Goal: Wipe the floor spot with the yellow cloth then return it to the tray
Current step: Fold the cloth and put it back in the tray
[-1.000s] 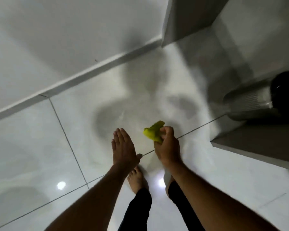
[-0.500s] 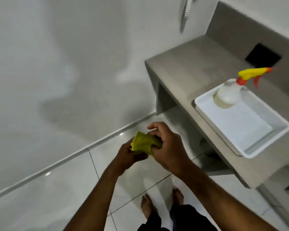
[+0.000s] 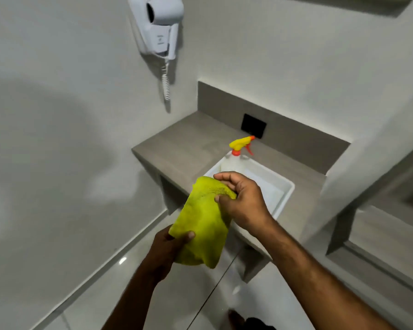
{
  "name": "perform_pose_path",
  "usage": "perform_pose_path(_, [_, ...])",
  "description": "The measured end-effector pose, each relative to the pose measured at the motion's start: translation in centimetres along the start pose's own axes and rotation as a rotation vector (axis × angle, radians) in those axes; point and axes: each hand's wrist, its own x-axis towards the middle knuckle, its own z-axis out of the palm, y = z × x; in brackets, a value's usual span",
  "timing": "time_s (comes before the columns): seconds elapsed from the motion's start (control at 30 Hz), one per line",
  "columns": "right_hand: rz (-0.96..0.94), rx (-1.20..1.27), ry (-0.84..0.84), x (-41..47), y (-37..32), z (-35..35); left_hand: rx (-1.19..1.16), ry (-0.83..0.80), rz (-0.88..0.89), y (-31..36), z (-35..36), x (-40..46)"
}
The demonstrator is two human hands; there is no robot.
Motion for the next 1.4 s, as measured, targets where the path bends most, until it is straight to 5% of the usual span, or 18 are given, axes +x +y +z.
perform_pose_path(0.3, [0.089,-0.205,0.219,6.9,7.7,-10.9,0.174,0.187,0.009,2.6,10.9,7.6])
perform_pose_path(0.67, [0.354,-0.418,0.151,14.5,18.7,-16.0,0.608,0.445,-0.179,0.9,20.1,18.1])
perform_pose_path(0.93, [0.196,-0.714,-0.074,15.4,23.9,-15.0,1.045,0.393,-0.213,-1.6,21.7,19.7])
perform_pose_path(1.1, [0.102,-1.019,-0.339,15.2,24.7,-15.0,1.59,0.304,-0.155,-1.4,22.8,19.5])
perform_pose_path(1.27, [-0.049,-1.321,-0.232,14.7,23.2,-14.4,1.973,0.188,-0.243,-1.0,22.4,19.4])
perform_pose_path(1.4, [-0.209,-1.31,-0.151,13.9,22.2,-14.2,1.966,0.251,-0.205,-0.3,21.3,18.1])
